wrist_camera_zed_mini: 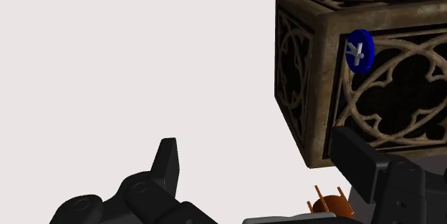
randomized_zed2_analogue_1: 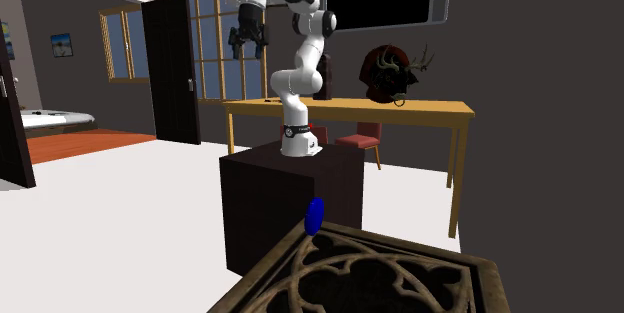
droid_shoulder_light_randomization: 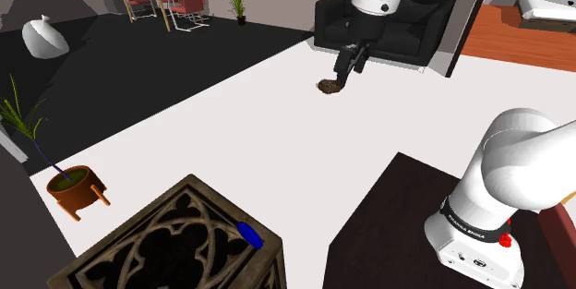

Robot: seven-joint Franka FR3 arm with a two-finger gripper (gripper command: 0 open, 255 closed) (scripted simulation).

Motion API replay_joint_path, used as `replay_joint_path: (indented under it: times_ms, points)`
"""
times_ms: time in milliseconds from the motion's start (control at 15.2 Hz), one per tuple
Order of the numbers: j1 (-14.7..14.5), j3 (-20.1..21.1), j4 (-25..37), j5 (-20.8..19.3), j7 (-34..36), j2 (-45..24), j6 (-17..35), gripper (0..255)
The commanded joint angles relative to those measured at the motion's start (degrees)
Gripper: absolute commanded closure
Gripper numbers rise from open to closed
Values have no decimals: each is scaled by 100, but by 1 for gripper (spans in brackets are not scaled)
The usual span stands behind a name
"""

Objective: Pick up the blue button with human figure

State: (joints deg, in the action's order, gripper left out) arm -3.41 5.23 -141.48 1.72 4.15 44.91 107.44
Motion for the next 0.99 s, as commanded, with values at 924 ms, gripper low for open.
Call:
replay_joint_path:
  times_ms: [924]
  points:
    - [-353, 1589, -976, 388, 1517, -1861, 2895, 0]
